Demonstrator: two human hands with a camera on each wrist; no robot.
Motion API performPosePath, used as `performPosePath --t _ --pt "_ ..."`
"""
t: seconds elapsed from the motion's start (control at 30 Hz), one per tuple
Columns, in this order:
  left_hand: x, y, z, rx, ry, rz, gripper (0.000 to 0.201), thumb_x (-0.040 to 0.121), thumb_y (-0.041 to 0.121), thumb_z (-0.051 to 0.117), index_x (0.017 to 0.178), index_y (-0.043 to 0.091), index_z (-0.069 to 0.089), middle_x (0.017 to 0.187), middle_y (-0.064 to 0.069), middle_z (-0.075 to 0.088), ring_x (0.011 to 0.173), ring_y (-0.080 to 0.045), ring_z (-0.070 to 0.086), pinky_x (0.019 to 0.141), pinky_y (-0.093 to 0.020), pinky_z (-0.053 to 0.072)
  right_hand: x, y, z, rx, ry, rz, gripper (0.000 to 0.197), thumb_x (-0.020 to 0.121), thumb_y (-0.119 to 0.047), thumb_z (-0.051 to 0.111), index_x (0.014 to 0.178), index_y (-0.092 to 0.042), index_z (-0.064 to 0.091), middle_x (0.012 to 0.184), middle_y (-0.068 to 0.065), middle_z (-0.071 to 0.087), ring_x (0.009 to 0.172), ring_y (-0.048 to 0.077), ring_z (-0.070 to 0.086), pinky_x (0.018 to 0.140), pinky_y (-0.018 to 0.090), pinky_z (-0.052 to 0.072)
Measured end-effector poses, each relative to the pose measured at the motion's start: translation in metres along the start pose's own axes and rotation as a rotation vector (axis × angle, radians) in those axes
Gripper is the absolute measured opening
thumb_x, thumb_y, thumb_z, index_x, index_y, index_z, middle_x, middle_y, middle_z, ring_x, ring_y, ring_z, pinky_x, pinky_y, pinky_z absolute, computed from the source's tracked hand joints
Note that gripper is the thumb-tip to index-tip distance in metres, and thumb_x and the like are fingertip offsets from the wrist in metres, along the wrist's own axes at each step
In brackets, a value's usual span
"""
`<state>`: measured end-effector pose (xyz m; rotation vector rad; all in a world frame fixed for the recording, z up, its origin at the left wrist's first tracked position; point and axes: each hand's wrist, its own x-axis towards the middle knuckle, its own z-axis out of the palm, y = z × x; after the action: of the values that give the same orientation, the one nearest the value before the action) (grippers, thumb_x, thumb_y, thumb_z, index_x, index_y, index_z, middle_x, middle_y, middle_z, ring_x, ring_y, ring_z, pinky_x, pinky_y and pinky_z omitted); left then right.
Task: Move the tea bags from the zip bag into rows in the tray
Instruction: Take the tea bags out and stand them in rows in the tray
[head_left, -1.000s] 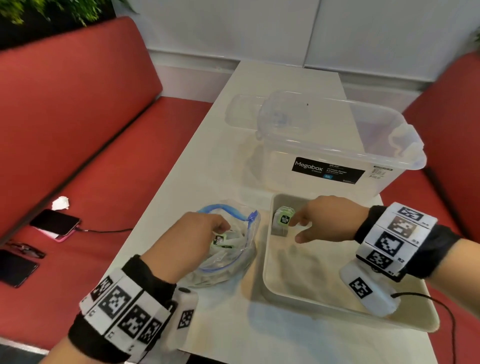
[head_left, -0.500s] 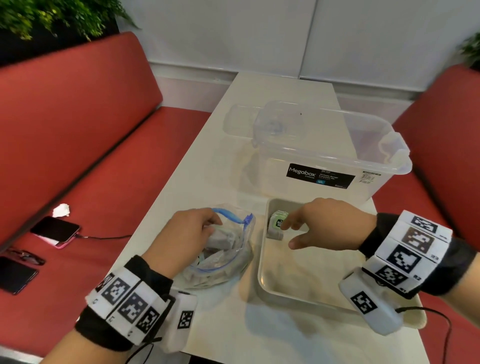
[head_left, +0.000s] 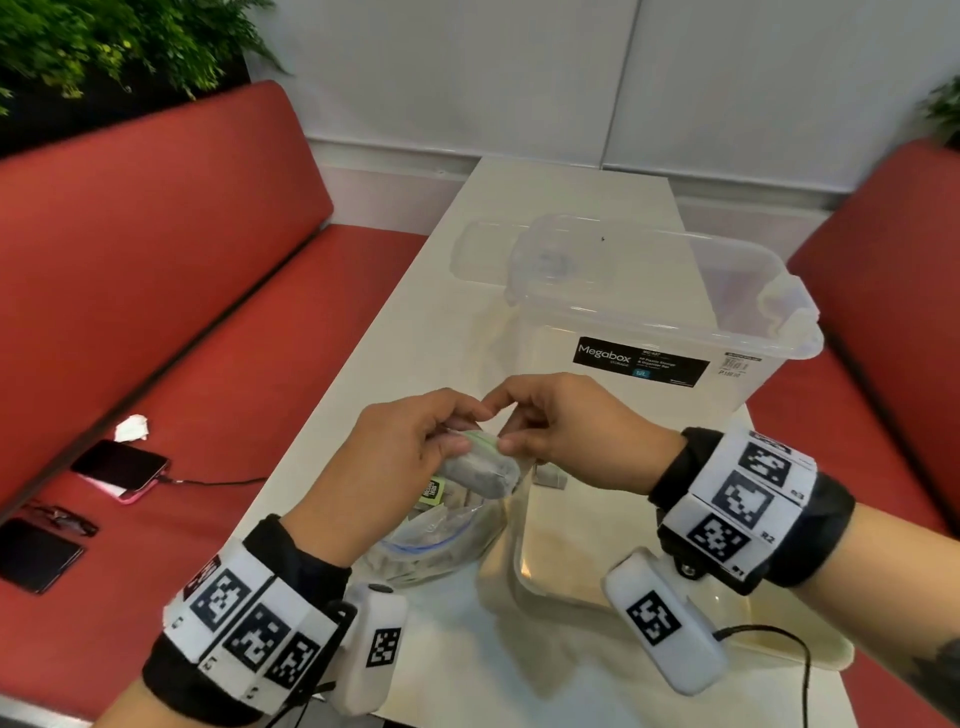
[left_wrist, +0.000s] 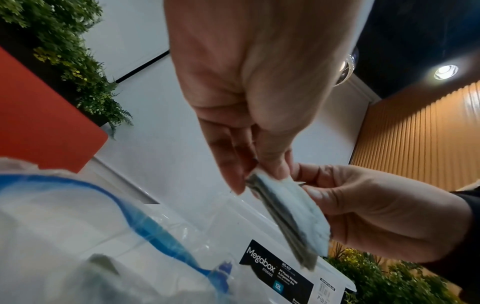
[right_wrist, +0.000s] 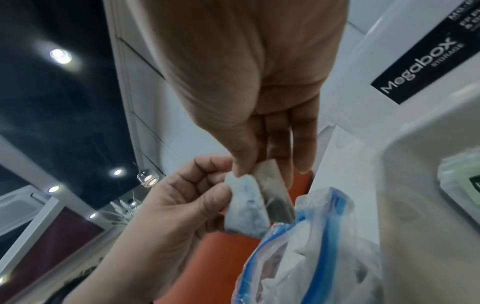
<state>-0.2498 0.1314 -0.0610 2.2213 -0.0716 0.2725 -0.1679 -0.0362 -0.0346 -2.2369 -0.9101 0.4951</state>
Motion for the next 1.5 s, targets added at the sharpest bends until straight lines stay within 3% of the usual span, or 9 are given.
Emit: performPosePath --t 0.17,0.33,0.63,0.8,0.9,1.13,1.23,1.4,1.5 --pt "-0.002 -0.007 -0.002 -0.078 0.092 -0.019 0.041 0.086 0.002 0.060 0.097 0.041 0.062 0.085 0.018 0.070 0.085 0.003 0.065 0.080 -0.020 0.053 -0.003 0.016 -0.008 0.071 0.113 0.057 0.028 0.088 -0.002 0.059 0.107 -0.021 0.066 0.071 -0.008 0.061 0.064 0.006 0.057 0.070 0.024 0.051" --pt "-0.006 -0.011 0.005 -0.121 0.071 -0.045 0.040 0.088 -0.001 0.057 0.088 0.038 0.064 0.088 0.015 0.069 0.085 0.002 0.062 0.073 -0.004 0.042 -0.005 0.025 -0.016 0.371 0.249 0.100 0.025 0.089 0.006 0.053 0.083 -0.017 0.060 0.078 0.008 0.061 0.062 0.014 0.059 0.055 0.019 0.052" --pt "-0.003 0.010 0.028 -0.158 -0.131 0.043 0.043 0.086 -0.003 0.056 0.097 0.037 0.067 0.121 0.024 0.051 0.089 0.002 0.058 0.078 -0.007 0.041 -0.011 0.026 -0.003 0.743 0.321 0.089 0.022 0.090 0.008 0.051 0.084 -0.013 0.047 0.073 0.014 0.058 0.058 0.011 0.061 0.059 0.022 0.055" --pt "0.003 0.008 0.029 -0.048 -0.109 0.090 0.042 0.085 -0.006 0.057 0.104 0.030 0.067 0.105 0.024 0.058 0.103 0.011 0.050 0.083 0.000 0.033 -0.018 0.031 -0.003 0.445 0.330 0.023 0.043 0.083 0.004 0.061 0.105 -0.032 0.052 0.083 0.007 0.064 0.072 0.022 0.061 0.074 0.038 0.053" --pt "0.005 0.007 0.027 0.074 -0.157 0.112 0.036 0.086 -0.005 0.056 0.101 0.023 0.071 0.103 0.013 0.061 0.096 0.006 0.052 0.080 0.000 0.033 -0.022 0.028 -0.010 0.283 0.290 -0.025 0.050 0.077 -0.002 0.067 0.106 -0.041 0.054 0.097 -0.005 0.061 0.079 0.017 0.063 0.075 0.031 0.054" --pt "0.007 0.009 0.026 0.241 -0.236 0.223 0.032 0.084 -0.006 0.058 0.102 0.018 0.071 0.098 0.009 0.058 0.081 0.011 0.047 0.077 0.002 0.032 -0.022 0.023 -0.019 0.046 0.229 -0.083 0.026 0.079 -0.020 0.074 0.101 -0.032 0.066 0.083 -0.008 0.064 0.073 0.013 0.060 0.071 0.023 0.049" --pt "0.005 0.010 0.027 0.213 -0.217 0.220 0.036 0.086 -0.006 0.055 0.102 0.022 0.071 0.108 0.013 0.053 0.091 0.011 0.047 0.080 0.002 0.032 -0.018 0.025 -0.020 -0.056 0.296 -0.078 0.007 0.082 -0.018 0.071 0.084 -0.025 0.069 0.075 -0.010 0.065 0.068 0.007 0.057 0.068 0.026 0.047" --pt "0.002 0.004 0.025 0.221 -0.188 0.136 0.042 0.091 -0.002 0.048 0.107 0.033 0.065 0.133 0.021 0.034 0.107 0.006 0.044 0.083 0.005 0.027 -0.017 0.031 -0.022 0.067 0.331 -0.004 0.027 0.086 -0.009 0.064 0.076 -0.030 0.051 0.075 0.011 0.069 0.064 0.013 0.065 0.071 0.035 0.052" --pt "0.002 0.006 0.027 0.223 -0.189 0.129 0.042 0.090 -0.002 0.051 0.103 0.034 0.066 0.133 0.022 0.034 0.109 0.007 0.041 0.083 0.006 0.025 -0.018 0.032 -0.020 0.057 0.261 0.016 0.028 0.089 -0.009 0.060 0.077 -0.030 0.046 0.075 0.007 0.071 0.069 0.010 0.067 0.074 0.032 0.050"
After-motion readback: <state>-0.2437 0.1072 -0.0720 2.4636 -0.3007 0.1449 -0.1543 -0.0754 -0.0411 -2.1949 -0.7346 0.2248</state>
